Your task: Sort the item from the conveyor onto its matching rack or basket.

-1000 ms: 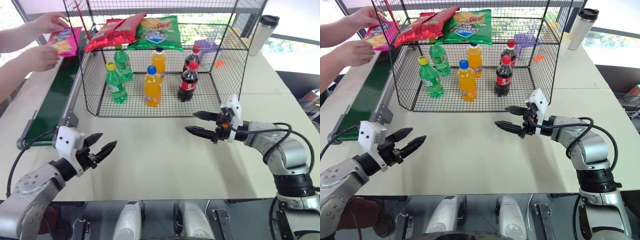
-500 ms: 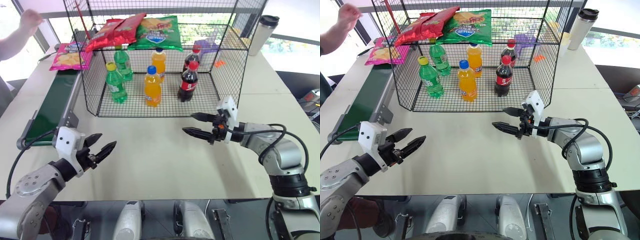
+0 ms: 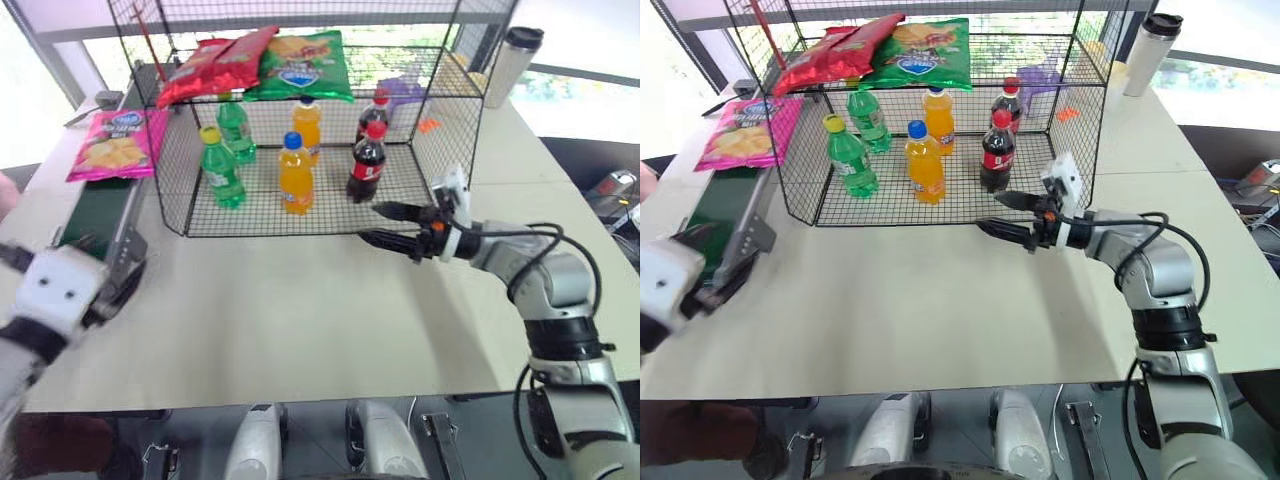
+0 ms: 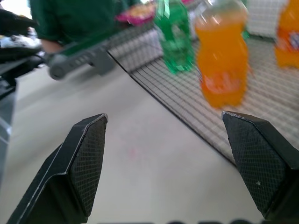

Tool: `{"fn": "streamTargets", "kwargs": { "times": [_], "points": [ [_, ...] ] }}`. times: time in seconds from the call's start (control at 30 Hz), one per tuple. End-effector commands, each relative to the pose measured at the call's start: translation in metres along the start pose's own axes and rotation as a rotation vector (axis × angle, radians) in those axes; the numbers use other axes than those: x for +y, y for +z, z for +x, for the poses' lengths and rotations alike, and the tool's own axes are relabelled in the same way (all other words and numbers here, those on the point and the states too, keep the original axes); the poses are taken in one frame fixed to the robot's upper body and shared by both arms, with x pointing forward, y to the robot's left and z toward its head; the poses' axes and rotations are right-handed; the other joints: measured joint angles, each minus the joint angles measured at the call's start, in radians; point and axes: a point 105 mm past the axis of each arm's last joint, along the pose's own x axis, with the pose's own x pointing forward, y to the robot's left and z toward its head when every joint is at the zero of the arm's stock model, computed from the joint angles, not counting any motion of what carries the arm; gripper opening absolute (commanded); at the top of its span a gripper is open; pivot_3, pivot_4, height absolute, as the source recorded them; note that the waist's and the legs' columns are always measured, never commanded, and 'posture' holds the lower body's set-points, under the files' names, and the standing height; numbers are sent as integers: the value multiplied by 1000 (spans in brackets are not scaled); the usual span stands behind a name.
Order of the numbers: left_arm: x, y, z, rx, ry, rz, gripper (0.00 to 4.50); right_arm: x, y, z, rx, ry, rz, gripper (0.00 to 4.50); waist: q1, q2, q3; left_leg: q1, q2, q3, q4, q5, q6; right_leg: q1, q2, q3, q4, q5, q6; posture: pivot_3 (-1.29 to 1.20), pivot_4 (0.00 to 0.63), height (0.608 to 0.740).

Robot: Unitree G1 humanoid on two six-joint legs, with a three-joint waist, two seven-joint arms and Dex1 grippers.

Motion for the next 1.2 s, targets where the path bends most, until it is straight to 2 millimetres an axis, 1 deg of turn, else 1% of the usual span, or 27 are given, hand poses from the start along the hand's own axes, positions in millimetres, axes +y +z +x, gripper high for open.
{"fn": "streamTargets", "kwargs": {
  "times": [0.03, 0.1, 0.17, 0.23, 0.37, 0.5, 0.6, 0.83, 0.97, 1.2],
  "points": [
    [15, -17, -20, 63, 45, 302, 3180, 6, 7, 23, 8, 62, -92, 4030, 0, 0, 0, 0, 0, 0, 0, 0, 0, 0, 0, 0, 0, 0, 0, 0, 150, 740],
    [17, -32, -28, 95, 59, 395, 3180, 12, 8, 38, 18, 105, -123, 4030, 1, 0, 0, 1, 0, 0, 0, 0, 0, 0, 0, 0, 0, 0, -1, 0, 150, 740],
    [16, -43, -33, 104, 81, 454, 3180, 19, 11, 53, 2, 150, -127, 4030, 3, 0, 0, 1, 1, 0, 0, 0, 0, -1, 0, 0, 0, 0, -1, 0, 150, 740],
    [12, -51, -33, 94, 100, 483, 3180, 27, 12, 63, -13, 200, -121, 4030, 3, 0, 0, 0, 1, 0, 0, 0, 0, -1, -1, 0, 0, 0, -1, 0, 150, 740],
    [1, -62, -27, 80, 102, 509, 3180, 34, 7, 75, -11, 240, -110, 4030, 3, 0, 0, -2, 1, 0, 0, 0, 0, -2, -2, 0, 0, 0, -1, 0, 150, 740],
    [-6, -64, -19, 68, 118, 519, 3180, 35, 7, 76, -41, 240, -76, 4030, 0, -1, 0, -2, 1, 1, 0, 0, 0, -2, -2, 0, 0, 1, 0, 0, 150, 740],
    [-13, -66, -16, 65, 113, 519, 3180, 37, 2, 73, -27, 248, -73, 4030, -2, -1, -1, -2, 2, 1, 0, 0, 0, -2, -2, 0, 1, 1, 0, 0, 150, 740],
    [-19, -67, -14, 68, 126, 514, 3180, 30, -4, 69, -11, 205, -69, 4030, -2, -1, -1, -1, 2, 1, 0, 0, 0, -2, -2, 0, 1, 1, 0, 0, 150, 740],
    [-21, -68, -15, 76, 135, 517, 3180, 27, -9, 67, 3, 185, -75, 4030, -1, -1, -1, -1, 2, 1, 0, 0, 0, -2, -2, 0, 1, 1, 0, 0, 150, 740],
    [-20, -72, -16, 95, 131, 518, 3180, 24, -11, 67, 5, 155, -76, 4030, -1, -1, -1, -1, 2, 1, 0, 0, 0, -2, -2, 0, 2, 1, 0, 0, 150, 740]
  ]
}}
